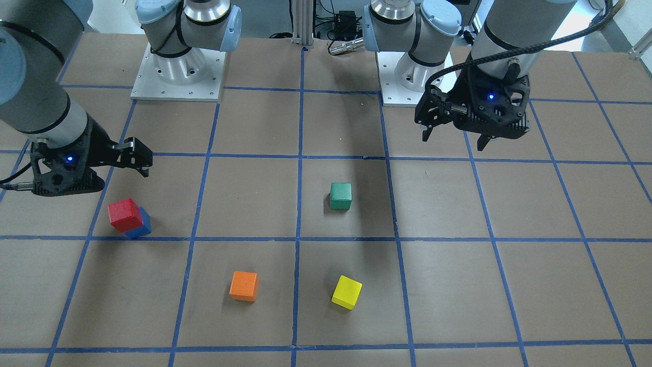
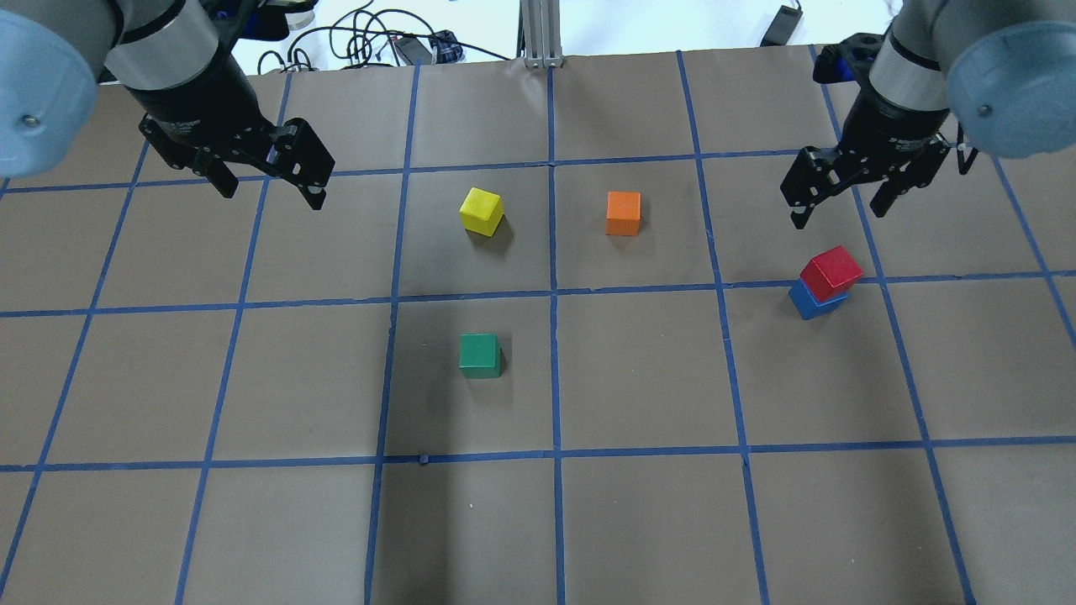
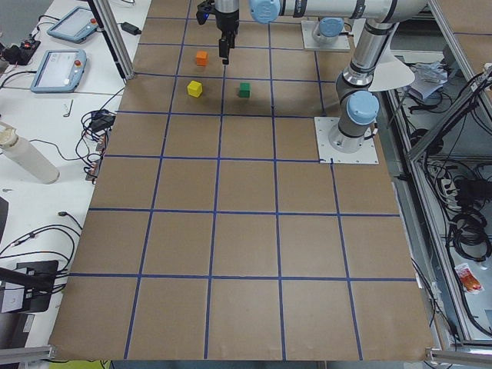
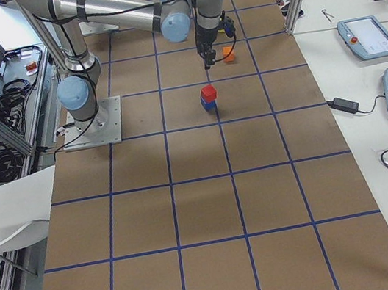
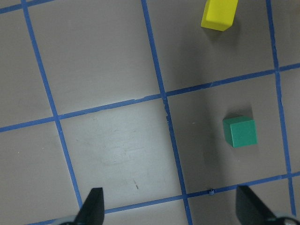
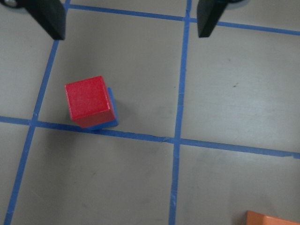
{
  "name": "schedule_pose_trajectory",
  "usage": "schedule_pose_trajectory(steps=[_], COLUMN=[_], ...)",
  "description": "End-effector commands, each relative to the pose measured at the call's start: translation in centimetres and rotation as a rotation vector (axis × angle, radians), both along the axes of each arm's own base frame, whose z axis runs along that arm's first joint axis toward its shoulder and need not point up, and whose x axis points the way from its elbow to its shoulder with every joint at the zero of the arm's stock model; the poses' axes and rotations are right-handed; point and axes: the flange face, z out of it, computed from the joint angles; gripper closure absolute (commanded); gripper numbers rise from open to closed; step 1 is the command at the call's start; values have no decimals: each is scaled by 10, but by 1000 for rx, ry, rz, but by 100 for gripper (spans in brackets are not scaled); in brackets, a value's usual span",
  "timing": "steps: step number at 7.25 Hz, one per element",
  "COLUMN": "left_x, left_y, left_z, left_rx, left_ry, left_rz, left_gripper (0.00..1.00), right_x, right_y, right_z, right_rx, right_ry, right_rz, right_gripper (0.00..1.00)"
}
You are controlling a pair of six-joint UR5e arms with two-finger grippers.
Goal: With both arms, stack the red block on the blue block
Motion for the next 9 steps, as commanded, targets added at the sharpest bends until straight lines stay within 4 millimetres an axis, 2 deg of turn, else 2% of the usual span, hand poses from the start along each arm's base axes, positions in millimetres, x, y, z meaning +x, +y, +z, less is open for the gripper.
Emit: schedule_pose_trajectory(steps=[1, 2, 9], left_x=[0, 0, 1], left_y=[-1, 0, -1], left_z=[1, 2, 3], left_rx=[-2, -5, -5], left_ry=[0, 1, 1], left_rz=[0, 0, 1], left_gripper=[0, 0, 0], right_x=[58, 62, 61], right_y=[24, 33, 35], right_z=[46, 57, 59], right_rx=[-20, -36, -36], right_ry=[17, 12, 26], right_rz=[-15, -51, -48], right_gripper=[0, 0, 0])
